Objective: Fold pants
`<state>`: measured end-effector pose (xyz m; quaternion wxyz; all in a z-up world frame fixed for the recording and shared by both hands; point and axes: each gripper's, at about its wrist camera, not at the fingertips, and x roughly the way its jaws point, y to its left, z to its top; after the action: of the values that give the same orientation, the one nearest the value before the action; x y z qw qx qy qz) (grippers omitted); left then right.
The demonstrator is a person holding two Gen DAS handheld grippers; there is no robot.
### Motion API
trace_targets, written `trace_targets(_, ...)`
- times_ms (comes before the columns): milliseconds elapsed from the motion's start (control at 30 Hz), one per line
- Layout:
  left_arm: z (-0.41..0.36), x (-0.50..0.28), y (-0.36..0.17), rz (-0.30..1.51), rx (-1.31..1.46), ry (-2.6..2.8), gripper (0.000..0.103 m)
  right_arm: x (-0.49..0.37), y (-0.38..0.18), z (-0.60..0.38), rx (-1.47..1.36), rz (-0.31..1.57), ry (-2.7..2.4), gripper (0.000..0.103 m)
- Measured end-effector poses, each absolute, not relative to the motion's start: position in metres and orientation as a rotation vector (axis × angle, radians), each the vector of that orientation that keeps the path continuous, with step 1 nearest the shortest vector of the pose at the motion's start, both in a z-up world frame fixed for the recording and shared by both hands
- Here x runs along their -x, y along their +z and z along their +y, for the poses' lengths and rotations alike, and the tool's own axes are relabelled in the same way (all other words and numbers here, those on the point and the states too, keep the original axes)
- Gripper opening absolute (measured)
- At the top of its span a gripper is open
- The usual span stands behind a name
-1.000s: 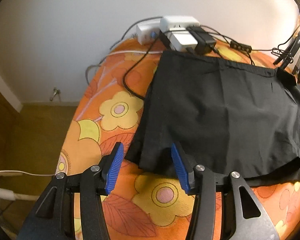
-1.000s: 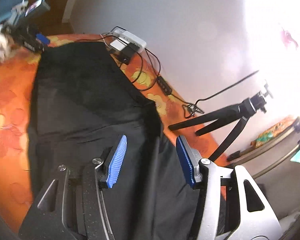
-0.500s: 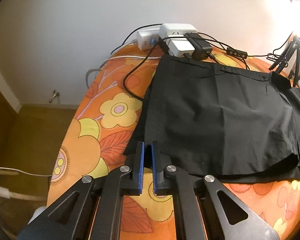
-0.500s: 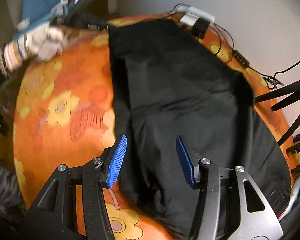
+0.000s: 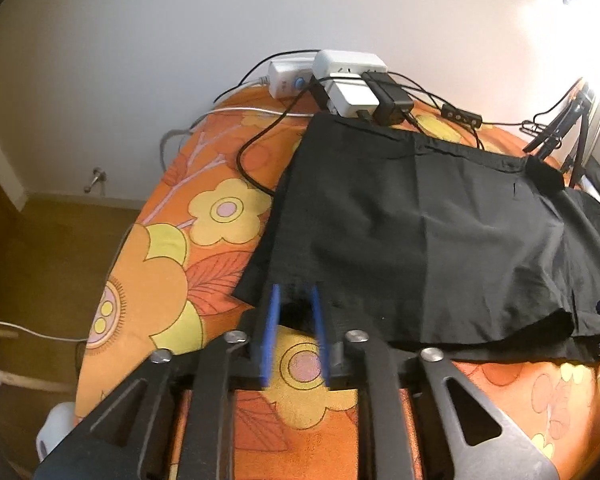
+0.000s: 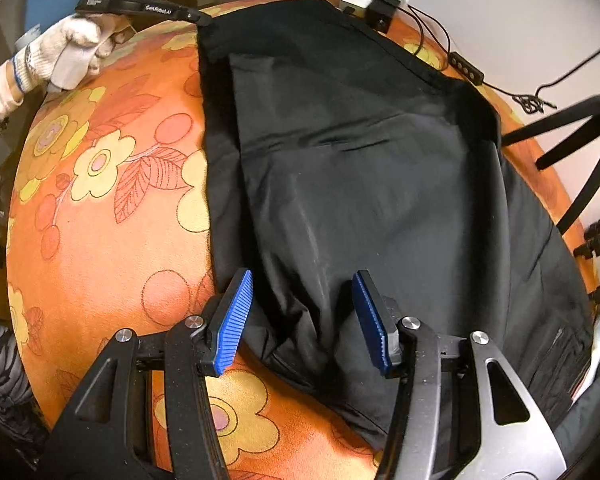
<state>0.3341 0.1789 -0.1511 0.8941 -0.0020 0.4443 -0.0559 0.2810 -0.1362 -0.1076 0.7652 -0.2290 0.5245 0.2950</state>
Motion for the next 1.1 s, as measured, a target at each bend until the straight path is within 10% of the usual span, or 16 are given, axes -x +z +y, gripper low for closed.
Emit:
trace_targets(233,0.173,-0.337,-0.157,0.912,-0.025,-0.077,0.033,-0.283,-0.109,-0.138,0.471,1.143,0.634,0.053)
trace_targets(500,0.166,-0.332,-0.155,0.895,-0.053,-0.12,0.012,-0.284,-0.109,-0.139,0.464,1.14,0.62,0.052)
trace_targets(633,0.168,-0.333,-0.153,0.889,-0.06,-0.122,0.006,-0.283,-0.108,-0.138,0.459,1.148,0.622,0.023)
trace_targets(800,0.172,-0.338,-0.145,0.857,-0.092,-0.048,0.0,-0.284,-0.107,-0.137,0.453,1.147,0.609,0.013)
trace_targets(1100,0.188,-0.333,-0.133,0.851,-0.102,0.001,0.001,-0.279,-0.095,-0.151,0.372,1.177,0.713,0.026)
